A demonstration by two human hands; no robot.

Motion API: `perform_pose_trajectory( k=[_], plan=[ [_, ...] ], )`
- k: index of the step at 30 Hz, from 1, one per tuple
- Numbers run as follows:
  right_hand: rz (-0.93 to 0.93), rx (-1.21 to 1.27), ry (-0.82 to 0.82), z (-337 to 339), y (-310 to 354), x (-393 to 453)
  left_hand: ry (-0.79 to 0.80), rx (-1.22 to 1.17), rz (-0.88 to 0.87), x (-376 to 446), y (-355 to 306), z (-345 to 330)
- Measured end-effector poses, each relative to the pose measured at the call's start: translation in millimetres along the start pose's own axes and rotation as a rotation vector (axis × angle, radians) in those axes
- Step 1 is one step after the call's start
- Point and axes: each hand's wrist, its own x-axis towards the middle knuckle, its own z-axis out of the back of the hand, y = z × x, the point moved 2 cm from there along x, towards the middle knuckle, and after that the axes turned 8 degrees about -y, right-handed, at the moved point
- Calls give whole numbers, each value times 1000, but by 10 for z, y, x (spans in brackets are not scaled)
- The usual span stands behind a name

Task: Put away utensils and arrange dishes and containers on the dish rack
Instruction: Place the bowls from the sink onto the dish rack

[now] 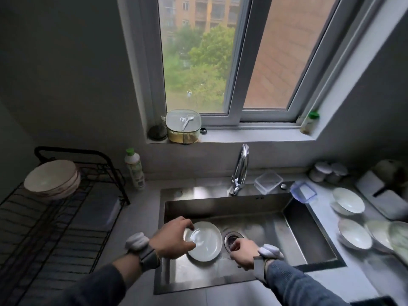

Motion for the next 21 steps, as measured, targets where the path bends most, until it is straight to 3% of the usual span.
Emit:
perform_pose_trajectory(
  k=[5,15,21],
  plan=[
    [-131,64,-37,127,-636,44,105,-1,52,197,-300,-474],
    [-204,89,5,501,-1643,337,159,-53,115,639,-995,-1014],
    [-151,123,-175,1131,-2034,593,160,-44,88,1066,-1670,-1250]
  ],
)
